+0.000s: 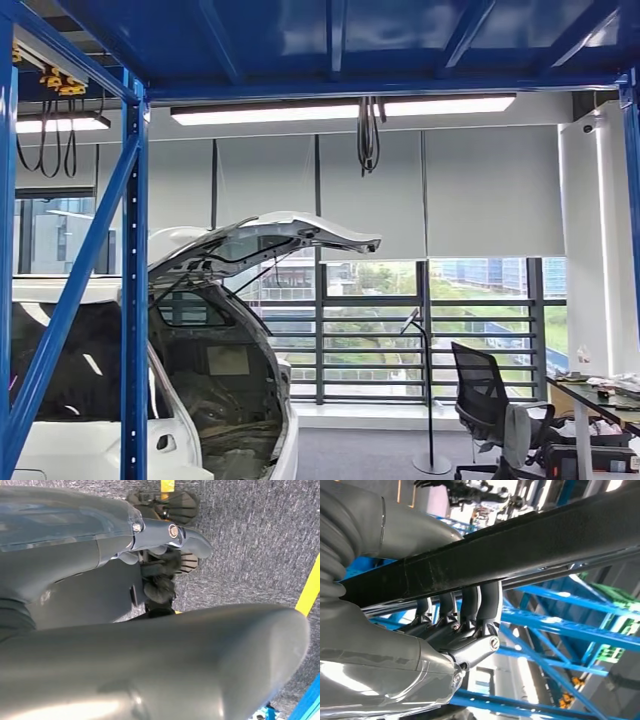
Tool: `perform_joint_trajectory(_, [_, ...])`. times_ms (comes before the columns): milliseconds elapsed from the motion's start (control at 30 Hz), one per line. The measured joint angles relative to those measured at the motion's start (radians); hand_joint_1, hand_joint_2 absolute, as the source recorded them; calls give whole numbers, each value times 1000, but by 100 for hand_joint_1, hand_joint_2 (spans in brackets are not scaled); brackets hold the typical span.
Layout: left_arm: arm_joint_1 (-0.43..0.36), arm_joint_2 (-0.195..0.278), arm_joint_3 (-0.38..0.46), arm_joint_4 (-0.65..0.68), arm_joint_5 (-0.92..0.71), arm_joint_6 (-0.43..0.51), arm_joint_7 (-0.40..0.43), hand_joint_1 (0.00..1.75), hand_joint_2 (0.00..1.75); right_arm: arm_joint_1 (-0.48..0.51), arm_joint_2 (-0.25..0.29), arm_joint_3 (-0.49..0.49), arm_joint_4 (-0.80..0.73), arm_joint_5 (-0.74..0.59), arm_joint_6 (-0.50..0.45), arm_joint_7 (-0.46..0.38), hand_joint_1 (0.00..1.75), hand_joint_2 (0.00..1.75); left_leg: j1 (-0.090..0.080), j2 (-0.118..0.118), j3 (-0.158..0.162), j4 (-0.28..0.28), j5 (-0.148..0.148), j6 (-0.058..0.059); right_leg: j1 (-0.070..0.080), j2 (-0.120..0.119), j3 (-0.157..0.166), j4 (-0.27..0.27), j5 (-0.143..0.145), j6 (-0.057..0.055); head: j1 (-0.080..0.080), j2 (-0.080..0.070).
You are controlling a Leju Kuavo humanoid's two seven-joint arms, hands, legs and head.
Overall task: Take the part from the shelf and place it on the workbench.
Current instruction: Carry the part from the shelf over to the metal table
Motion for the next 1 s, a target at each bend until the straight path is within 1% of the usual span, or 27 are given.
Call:
perform_joint_trajectory(33, [1, 0, 0, 0, 0, 0, 0, 0, 175, 0, 0, 0, 1, 0, 0, 0, 175, 175, 0, 0, -30, 67, -30, -2, 1, -1, 0, 0, 0, -2, 0, 0])
perform_joint_trajectory(67, [2, 0, 0, 0, 1, 0, 0, 0, 175, 1, 0, 1, 1, 0, 0, 0, 175, 175, 1, 0, -56, 123, -48, -3, 1, -1, -1, 0, 0, -3, 0, 0])
perform_joint_trajectory(100, [4, 0, 0, 0, 1, 0, 0, 0, 175, 2, 0, 1, 2, 0, 0, 0, 175, 175, 1, 0, -69, 151, -50, -5, 2, -1, -1, 0, 0, -3, 0, 0])
perform_joint_trajectory(133, [4, 0, 0, 0, 1, 0, 0, 0, 175, 2, 0, 1, 2, 0, 0, 0, 175, 175, 2, 0, -65, 141, -33, -5, 2, 0, 0, 1, 0, -2, 0, 0])
perform_joint_trajectory(167, [4, 0, 0, 0, 1, 0, 0, 0, 175, 2, 0, 1, 2, 0, 0, 1, 175, 175, 3, 0, -43, 94, -1, -5, 2, 1, 1, 1, -1, -2, 0, 0])
perform_joint_trajectory(200, [4, 0, 0, 0, 1, 0, 0, 0, 175, 2, 0, 1, 2, 0, 0, 1, 175, 175, 5, 0, -13, 27, 35, -5, 2, 2, 2, 2, -2, 0, 0, 0])
perform_joint_trajectory(233, [2, 0, 0, 0, 1, 0, -1, 0, 175, 1, 0, 1, 2, 0, 1, 1, 175, 175, 5, 0, 16, -35, 61, -4, 4, 3, 1, 4, -3, 3, 0, 0])
perform_joint_trajectory(267, [1, 0, 0, 0, 1, 0, -1, 0, 175, 1, 0, 1, 2, 0, 1, 1, 175, 175, 5, 0, 36, -80, 75, -2, 6, 3, -1, 7, -3, 8, 0, 0])
perform_joint_trajectory(300, [1, 0, 0, 0, 1, 0, -1, 0, 175, 1, 0, 1, 2, 0, 1, 1, 175, 175, 4, -1, 45, -102, 78, -1, 8, 4, -4, 9, -2, 12, 0, 0])
perform_joint_trajectory(367, [3, 0, 0, 0, 1, 0, -2, 0, 175, 1, 0, 1, 1, 0, 1, 1, 175, 175, 1, -2, 45, -108, 76, 6, 8, 3, -8, 10, 1, 22, 0, 0])
perform_joint_trajectory(400, [3, 0, 0, 0, 1, 0, -2, 0, 175, 1, 0, 1, 1, 0, 1, 1, 175, 175, 1, -2, 45, -109, 78, 11, 6, 2, -9, 13, -3, 26, 0, 0])
perform_joint_trajectory(433, [3, 0, 1, 0, 1, 0, -2, 0, 175, 0, 0, 1, 1, 0, 1, 1, 175, 175, 1, -2, 45, -111, 81, 16, 5, 2, -13, 26, -16, 30, 0, 0])
perform_joint_trajectory(467, [2, 0, 1, 0, 1, 0, -2, 0, 175, 0, 0, 2, 1, 0, 1, 1, 175, 175, 2, -1, 45, -112, 83, 21, 5, 1, -25, 58, -41, 33, 0, 0])
perform_joint_trajectory(533, [1, 0, 1, 0, 1, 0, -2, 0, 175, 0, -2, 2, 2, 0, 1, 1, 175, 175, 1, 2, 44, -112, 85, 29, 4, 1, -71, 179, -110, 38, 0, 0])
perform_joint_trajectory(567, [1, 0, 1, 0, 1, 0, -2, 0, 175, 1, -3, 2, 2, 0, 1, 1, 175, 175, -1, 3, 43, -112, 87, 31, 4, 1, -95, 244, -138, 39, 0, 0])
perform_joint_trajectory(600, [2, 0, 1, 0, 1, 0, -2, 0, 175, 2, -5, 2, 2, 0, 1, 1, 175, 175, -3, 3, 41, -112, 88, 33, 4, 1, -107, 281, -148, 39, 0, 0])
perform_joint_trajectory(633, [2, 0, 1, 0, 1, 0, -2, 0, 175, 3, -7, 2, 2, 0, 1, 1, 175, 175, -5, 3, 40, -112, 89, 35, 5, 1, -101, 280, -141, 37, 0, 0])
perform_joint_trajectory(667, [2, 0, 1, 0, 1, 0, -2, 0, 175, 3, -8, 2, 2, 0, 1, 1, 175, 175, -7, 3, 40, -112, 90, 35, 6, 1, -75, 238, -117, 34, 0, 0])
perform_joint_trajectory(700, [2, 0, 1, 0, 1, 0, -2, 0, 175, 2, -8, 2, 2, 0, 1, 1, 175, 175, -8, 2, 40, -112, 91, 35, 8, 1, -35, 168, -84, 29, 0, 0])
perform_joint_trajectory(733, [2, 0, 1, 0, 1, 0, -2, 0, 175, 0, -8, 2, 2, 0, 1, 1, 175, 175, -10, 2, 39, -111, 93, 34, 11, 1, 4, 97, -59, 23, 0, 0])
perform_joint_trajectory(767, [1, -1, 1, 0, 1, 0, -2, 0, 175, -2, -8, 2, 2, 0, 1, 1, 175, 175, -11, 2, 38, -111, 94, 31, 15, 1, 32, 41, -42, 18, 0, 0])
perform_joint_trajectory(800, [1, -1, 1, 0, 1, 0, -2, 0, 175, -3, -8, 2, 1, 0, 1, 1, 175, 175, -11, 2, 35, -110, 97, 27, 18, 2, 47, 10, -35, 14, 0, 0])
perform_joint_trajectory(867, [2, -3, 1, 0, 1, -1, -2, 0, 175, -4, -7, 3, 1, 0, 1, 1, 175, 175, -10, 3, 32, -111, 103, 18, 21, 3, 46, -2, -31, 8, 0, 0])
perform_joint_trajectory(900, [2, -3, 1, 0, 1, -1, -2, 0, 175, -4, -7, 3, 1, 0, 1, 1, 175, 175, -9, 2, 30, -110, 101, 13, 20, 1, 45, -6, -26, 3, 0, 0])
perform_joint_trajectory(933, [2, -3, 1, 0, 1, -1, -2, 0, 175, -4, -5, 3, 1, 0, 1, 1, 175, 175, -8, 2, 26, -101, 88, 9, 18, -1, 44, -11, -19, -3, 0, 0])
perform_joint_trajectory(967, [2, -4, 1, 0, 1, -1, -2, 0, 175, -5, -4, 3, 1, 0, 1, 1, 175, 175, -7, 2, 16, -75, 63, 5, 15, -3, 41, -16, -12, -9, 0, 0])
perform_joint_trajectory(1000, [2, -3, 1, 0, 1, -1, -2, 0, 175, -5, -2, 3, 2, 0, 1, 1, 175, 175, -5, 2, 0, -30, 26, 1, 14, -5, 36, -18, -6, -13, 0, 0])
